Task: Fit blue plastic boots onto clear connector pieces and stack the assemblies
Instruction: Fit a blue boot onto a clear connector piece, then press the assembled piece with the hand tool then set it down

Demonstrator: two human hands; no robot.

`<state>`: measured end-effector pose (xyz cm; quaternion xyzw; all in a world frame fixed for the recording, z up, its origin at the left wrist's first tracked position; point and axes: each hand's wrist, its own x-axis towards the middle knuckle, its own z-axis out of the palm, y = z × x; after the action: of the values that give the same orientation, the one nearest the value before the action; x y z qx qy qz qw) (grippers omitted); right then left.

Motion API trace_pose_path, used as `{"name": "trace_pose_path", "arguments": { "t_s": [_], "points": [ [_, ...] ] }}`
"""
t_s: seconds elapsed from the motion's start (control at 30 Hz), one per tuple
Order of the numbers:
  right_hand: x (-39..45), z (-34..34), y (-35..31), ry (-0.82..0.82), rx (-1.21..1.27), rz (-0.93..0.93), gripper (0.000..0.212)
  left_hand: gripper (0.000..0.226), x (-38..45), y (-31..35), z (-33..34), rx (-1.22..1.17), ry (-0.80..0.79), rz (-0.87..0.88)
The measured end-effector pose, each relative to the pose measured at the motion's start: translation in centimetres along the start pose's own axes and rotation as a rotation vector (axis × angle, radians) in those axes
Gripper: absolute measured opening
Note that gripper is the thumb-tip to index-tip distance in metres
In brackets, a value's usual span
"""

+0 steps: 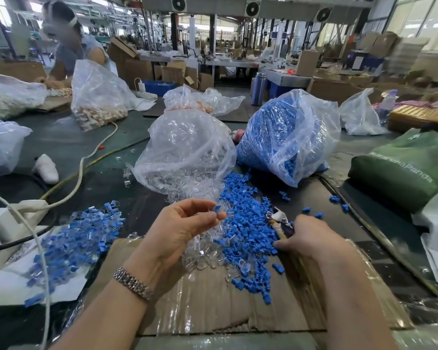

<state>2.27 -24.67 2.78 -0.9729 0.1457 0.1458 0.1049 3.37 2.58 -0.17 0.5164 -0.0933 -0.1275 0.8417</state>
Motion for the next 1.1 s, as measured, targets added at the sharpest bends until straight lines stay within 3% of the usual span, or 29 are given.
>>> {"name": "trace_pose_path", "arguments": {
  "t_s": [0.37, 0.5, 0.57, 0.63, 0.73, 1.1],
  "points": [
    [-0.1, -0.2, 0.2, 0.112, 0.204, -0.040, 0.029, 0.028, 0.6, 0.4, -0.5, -0.060, 0.022, -0.008],
    [-1.2, -1.1, 0.0, 0.158, 0.414, -0.114, 0.022, 0.027, 0.6, 0.5, -0.6, -0.046, 0.029, 0.007],
    [-2.5, -1.9, -0.5, 0.078, 0.634, -0.222, 0.016, 0.028, 0.6, 0.6, -0.6, -0.015, 0.038, 0.033],
    [-3.9, -2.3, -1.4, -0.124, 0.802, -0.341, 0.020, 0.029, 0.5, 0.7, -0.5, 0.009, 0.057, 0.051],
    [-5.2, -1.8, -3.1, -0.359, 0.780, -0.452, 0.026, 0.032, 0.4, 0.8, -0.2, 0.009, 0.076, 0.079],
    [-5.9, -0.6, -5.1, -0.379, 0.676, -0.545, 0.035, 0.050, 0.4, 0.7, 0.1, 0.084, 0.033, 0.156]
  ]
}}
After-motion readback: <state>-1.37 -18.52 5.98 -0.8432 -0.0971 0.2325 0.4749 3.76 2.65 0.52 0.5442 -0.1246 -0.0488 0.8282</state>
